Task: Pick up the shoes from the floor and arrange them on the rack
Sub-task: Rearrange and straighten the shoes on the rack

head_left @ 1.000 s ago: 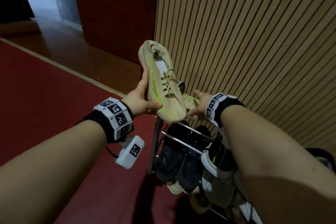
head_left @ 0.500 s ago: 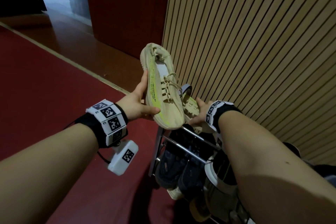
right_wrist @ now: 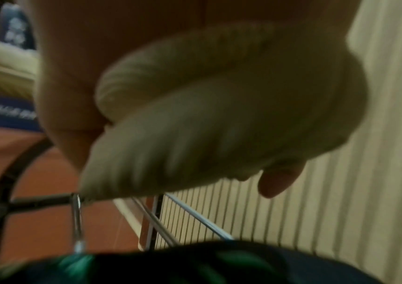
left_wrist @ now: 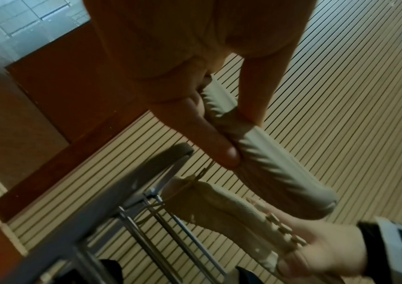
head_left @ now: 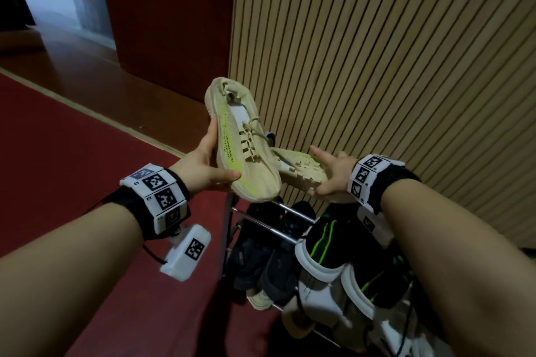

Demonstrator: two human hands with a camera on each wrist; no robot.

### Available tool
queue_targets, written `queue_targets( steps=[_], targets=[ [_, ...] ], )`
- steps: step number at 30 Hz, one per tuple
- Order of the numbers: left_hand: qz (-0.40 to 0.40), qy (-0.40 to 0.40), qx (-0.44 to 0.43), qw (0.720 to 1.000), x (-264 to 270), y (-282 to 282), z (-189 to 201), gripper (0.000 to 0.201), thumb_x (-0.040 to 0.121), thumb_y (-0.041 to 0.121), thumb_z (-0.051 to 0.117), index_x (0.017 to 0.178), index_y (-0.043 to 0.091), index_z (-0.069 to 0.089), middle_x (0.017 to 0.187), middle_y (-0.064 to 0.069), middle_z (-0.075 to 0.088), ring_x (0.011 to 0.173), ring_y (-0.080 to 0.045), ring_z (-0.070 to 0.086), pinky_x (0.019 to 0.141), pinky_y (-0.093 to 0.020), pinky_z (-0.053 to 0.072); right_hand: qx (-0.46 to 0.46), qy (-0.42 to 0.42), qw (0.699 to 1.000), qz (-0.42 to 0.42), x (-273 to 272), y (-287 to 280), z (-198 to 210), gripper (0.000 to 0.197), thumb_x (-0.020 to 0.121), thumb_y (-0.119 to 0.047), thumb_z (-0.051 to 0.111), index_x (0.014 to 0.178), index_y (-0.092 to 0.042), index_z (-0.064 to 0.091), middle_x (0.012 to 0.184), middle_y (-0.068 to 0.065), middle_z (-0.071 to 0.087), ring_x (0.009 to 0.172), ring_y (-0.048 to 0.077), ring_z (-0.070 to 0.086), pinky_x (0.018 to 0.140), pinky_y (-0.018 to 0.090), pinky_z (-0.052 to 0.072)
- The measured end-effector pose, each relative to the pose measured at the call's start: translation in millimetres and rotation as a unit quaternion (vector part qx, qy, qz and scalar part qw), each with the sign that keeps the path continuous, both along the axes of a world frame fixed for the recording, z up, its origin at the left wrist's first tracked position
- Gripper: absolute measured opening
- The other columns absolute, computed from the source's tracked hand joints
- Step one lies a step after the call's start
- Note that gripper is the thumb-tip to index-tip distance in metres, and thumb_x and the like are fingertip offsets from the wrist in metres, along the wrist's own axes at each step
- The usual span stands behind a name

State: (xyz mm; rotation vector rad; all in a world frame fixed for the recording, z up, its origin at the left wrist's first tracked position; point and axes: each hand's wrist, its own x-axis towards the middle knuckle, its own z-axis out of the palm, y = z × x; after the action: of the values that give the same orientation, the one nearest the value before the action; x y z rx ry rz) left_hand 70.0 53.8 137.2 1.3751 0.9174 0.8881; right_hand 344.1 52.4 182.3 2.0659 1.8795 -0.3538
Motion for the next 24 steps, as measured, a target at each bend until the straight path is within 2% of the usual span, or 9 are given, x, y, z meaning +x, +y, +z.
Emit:
queue_targets(
  steps=[2,5,7,13,15,17,21,23,24],
  targets=[
    [-0.003,-0.018,0.000,1.000,10,-5,2,0.119,0.070,-0.006,0.072,0.141,0.056,0.000,0.147,0.012,0.034,0.120,-0.018,0.051,0.074,-0.043,0.056,0.023,0.015,0.999,-0.023,19,-20,1,0.105,0.073,-0.056,0.065,0.145,-0.045,-0.009,0.133,0.020,0.032,0.116,0.040,0.045,0.098,0.043,0.043],
    [0.008,-0.057,-0.017,0.998,28,-14,3,0.112,0.077,-0.016,0.061,0.143,0.052,0.003,0.142,0.005,0.043,0.116,-0.020,0.055,0.072,-0.037,0.058,0.058,0.065,0.993,-0.073,43,-51,1,0.103,0.076,-0.051,0.065,0.146,-0.042,-0.009,0.135,0.021,0.030,0.118,0.039,0.043,0.098,0.040,0.042],
    [0.002,-0.072,-0.029,0.997,39,-20,2,0.110,0.077,-0.017,0.060,0.143,0.052,0.005,0.141,0.001,0.045,0.115,-0.022,0.056,0.074,-0.036,0.058,0.090,0.106,0.984,-0.107,54,-69,1,0.103,0.077,-0.048,0.067,0.147,-0.040,-0.009,0.136,0.020,0.029,0.119,0.038,0.043,0.099,0.038,0.041],
    [-0.046,-0.075,-0.066,0.994,70,-36,-4,0.109,0.078,-0.016,0.059,0.143,0.052,0.004,0.135,0.001,0.050,0.106,-0.021,0.061,0.069,-0.035,0.058,0.170,0.159,0.954,-0.190,69,-107,4,0.103,0.078,-0.048,0.067,0.148,-0.038,-0.007,0.141,0.018,0.026,0.124,0.036,0.042,0.100,0.037,0.038],
    [-0.076,-0.071,-0.067,0.992,80,-40,-6,0.108,0.079,-0.015,0.059,0.143,0.052,0.004,0.135,0.003,0.050,0.106,-0.022,0.061,0.069,-0.038,0.058,0.175,0.167,0.948,-0.207,69,-117,2,0.101,0.078,-0.048,0.066,0.148,-0.038,-0.006,0.142,0.019,0.026,0.123,0.036,0.042,0.100,0.036,0.038],
    [-0.107,-0.064,-0.065,0.990,88,-45,-8,0.108,0.079,-0.014,0.059,0.144,0.052,0.003,0.128,0.007,0.054,0.105,-0.020,0.061,0.071,-0.042,0.058,0.169,0.164,0.947,-0.217,69,-124,-2,0.100,0.078,-0.048,0.066,0.148,-0.038,-0.006,0.142,0.019,0.025,0.122,0.037,0.044,0.099,0.036,0.039],
    [-0.165,-0.048,-0.066,0.983,97,-56,-20,0.116,0.073,-0.012,0.068,0.141,0.054,0.001,0.121,0.016,0.054,0.107,-0.018,0.060,0.081,-0.058,0.052,0.144,0.150,0.953,-0.222,69,-132,-12,0.101,0.078,-0.047,0.066,0.148,-0.037,-0.006,0.139,0.018,0.028,0.119,0.035,0.045,0.095,0.034,0.040],
    [-0.166,-0.046,-0.084,0.981,99,-60,-27,0.119,0.067,-0.006,0.070,0.139,0.057,0.000,0.120,0.014,0.055,0.106,-0.019,0.060,0.082,-0.059,0.051,0.133,0.153,0.953,-0.224,70,-133,-14,0.099,0.079,-0.046,0.066,0.148,-0.037,-0.005,0.139,0.019,0.029,0.120,0.035,0.044,0.097,0.034,0.039],
    [-0.164,-0.046,-0.092,0.981,100,-62,-30,0.118,0.069,-0.008,0.070,0.139,0.057,0.001,0.123,0.010,0.055,0.107,-0.021,0.060,0.083,-0.058,0.051,0.128,0.153,0.954,-0.225,70,-134,-15,0.099,0.079,-0.046,0.066,0.148,-0.037,-0.004,0.138,0.019,0.029,0.120,0.035,0.044,0.098,0.035,0.039]
  ],
)
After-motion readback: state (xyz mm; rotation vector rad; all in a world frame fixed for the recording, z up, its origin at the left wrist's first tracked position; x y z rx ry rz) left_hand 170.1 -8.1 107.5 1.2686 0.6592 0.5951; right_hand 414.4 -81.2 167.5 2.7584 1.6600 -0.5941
